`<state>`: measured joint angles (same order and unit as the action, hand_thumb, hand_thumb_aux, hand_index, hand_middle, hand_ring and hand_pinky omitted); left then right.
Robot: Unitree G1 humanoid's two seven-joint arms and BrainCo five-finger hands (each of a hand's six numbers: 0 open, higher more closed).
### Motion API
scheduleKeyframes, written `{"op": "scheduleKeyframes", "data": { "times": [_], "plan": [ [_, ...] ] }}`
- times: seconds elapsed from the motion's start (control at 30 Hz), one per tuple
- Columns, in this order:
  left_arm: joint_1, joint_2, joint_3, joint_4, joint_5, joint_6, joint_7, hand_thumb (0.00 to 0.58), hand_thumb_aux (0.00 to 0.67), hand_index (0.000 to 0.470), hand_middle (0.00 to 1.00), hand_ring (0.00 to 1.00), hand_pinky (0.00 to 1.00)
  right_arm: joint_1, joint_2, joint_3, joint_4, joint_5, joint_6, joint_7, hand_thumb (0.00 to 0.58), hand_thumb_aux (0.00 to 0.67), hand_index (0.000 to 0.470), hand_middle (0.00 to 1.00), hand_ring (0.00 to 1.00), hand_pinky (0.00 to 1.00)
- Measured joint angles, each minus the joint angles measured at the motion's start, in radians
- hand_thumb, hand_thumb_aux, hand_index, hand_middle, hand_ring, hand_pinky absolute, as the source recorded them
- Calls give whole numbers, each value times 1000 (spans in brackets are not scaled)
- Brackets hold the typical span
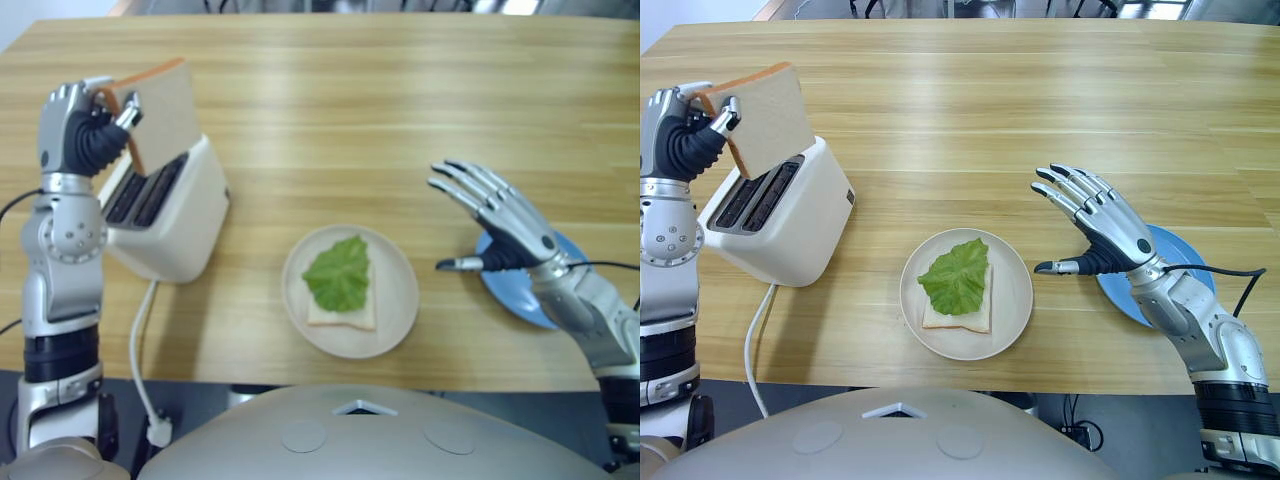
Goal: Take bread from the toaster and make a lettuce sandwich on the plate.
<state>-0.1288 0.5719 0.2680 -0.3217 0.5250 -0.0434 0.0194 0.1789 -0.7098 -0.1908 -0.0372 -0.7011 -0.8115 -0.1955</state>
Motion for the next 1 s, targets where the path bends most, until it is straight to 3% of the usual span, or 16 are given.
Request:
{"op": "scheduleKeyframes", "data": {
  "times": [0.17, 0.47, 1.0],
  "plan": [
    [-70, 5, -38, -36, 48, -27, 5, 580, 670, 460, 1000, 1000, 1000, -17, 0, 0, 37, -1, 11, -13, 0, 0, 0, 0, 0, 0],
    [-134, -35, -267, -20, 203, -129, 35, 580, 670, 460, 1000, 1000, 1000, -87, 0, 6, 107, -1, 29, -45, 0, 0, 0, 0, 0, 0],
    [-73, -59, -579, 84, 540, -311, 217, 580, 670, 460, 1000, 1000, 1000, -183, -17, 64, 217, 4, 42, -71, 0, 0, 0, 0, 0, 0]
  ]
}}
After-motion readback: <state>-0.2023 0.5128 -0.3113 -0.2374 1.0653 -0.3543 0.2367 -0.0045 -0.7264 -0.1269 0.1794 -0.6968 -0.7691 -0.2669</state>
